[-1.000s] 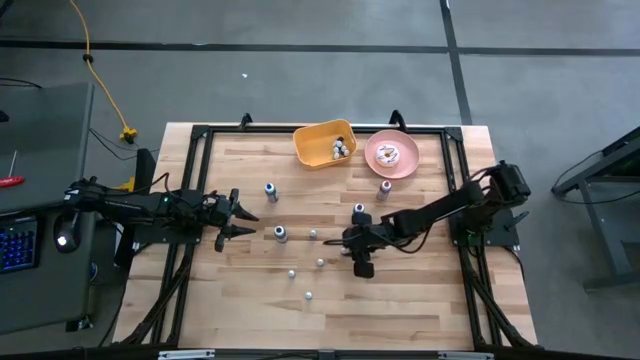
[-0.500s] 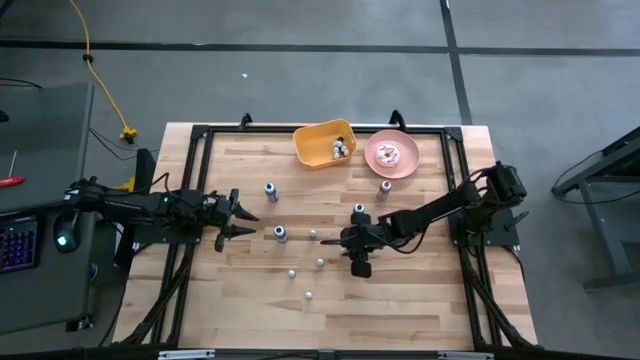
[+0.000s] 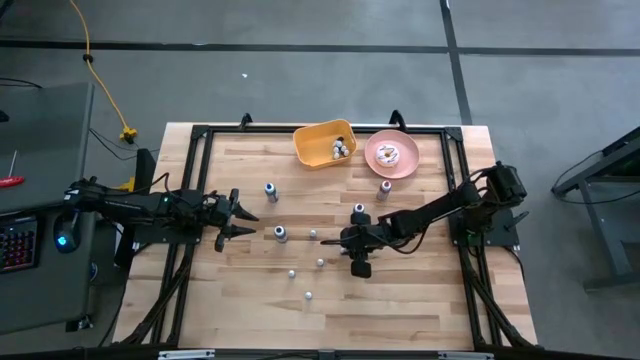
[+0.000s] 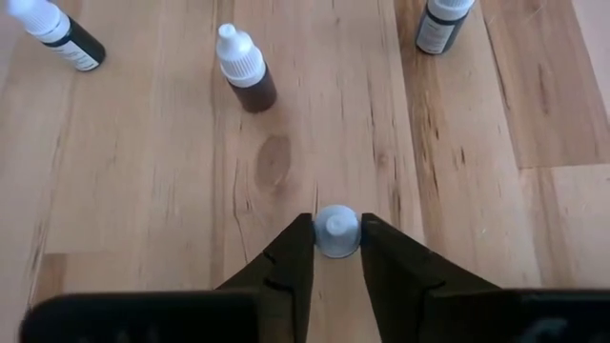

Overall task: Pick & Place food coloring
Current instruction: Put the small green food coloring bottle into the yellow bin

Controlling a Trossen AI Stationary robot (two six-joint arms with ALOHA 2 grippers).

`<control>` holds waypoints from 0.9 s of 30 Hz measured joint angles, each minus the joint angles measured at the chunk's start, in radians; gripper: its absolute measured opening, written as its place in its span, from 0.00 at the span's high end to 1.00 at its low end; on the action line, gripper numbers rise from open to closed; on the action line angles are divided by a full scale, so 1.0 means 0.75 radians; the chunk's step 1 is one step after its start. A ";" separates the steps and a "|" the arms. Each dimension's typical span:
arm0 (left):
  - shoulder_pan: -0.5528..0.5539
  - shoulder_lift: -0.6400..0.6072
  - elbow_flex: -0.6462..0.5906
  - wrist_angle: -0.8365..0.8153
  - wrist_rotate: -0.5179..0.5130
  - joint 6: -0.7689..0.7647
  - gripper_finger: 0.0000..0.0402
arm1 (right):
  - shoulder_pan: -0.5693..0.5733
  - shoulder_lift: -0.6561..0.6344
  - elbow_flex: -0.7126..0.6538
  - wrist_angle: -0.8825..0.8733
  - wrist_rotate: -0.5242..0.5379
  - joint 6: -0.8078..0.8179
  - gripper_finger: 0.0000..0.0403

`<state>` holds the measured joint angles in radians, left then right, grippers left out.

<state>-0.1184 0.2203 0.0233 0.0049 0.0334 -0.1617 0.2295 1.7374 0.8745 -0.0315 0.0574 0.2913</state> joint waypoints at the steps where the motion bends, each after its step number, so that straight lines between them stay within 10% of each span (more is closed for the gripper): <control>1: 0.000 0.000 0.000 0.000 0.000 0.000 0.59 | 0.000 0.000 0.000 0.001 0.000 0.000 0.83; 15: 0.000 0.000 0.000 0.000 0.000 0.000 0.59 | 0.000 -0.001 0.119 -0.026 0.005 0.018 0.88; 27: 0.001 -0.001 0.000 0.000 0.000 0.000 0.59 | -0.084 -0.017 0.655 -0.697 0.124 -0.148 0.89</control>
<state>-0.1181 0.2199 0.0231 0.0048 0.0334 -0.1619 0.1667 1.7248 1.3656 -0.5543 0.1506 0.1801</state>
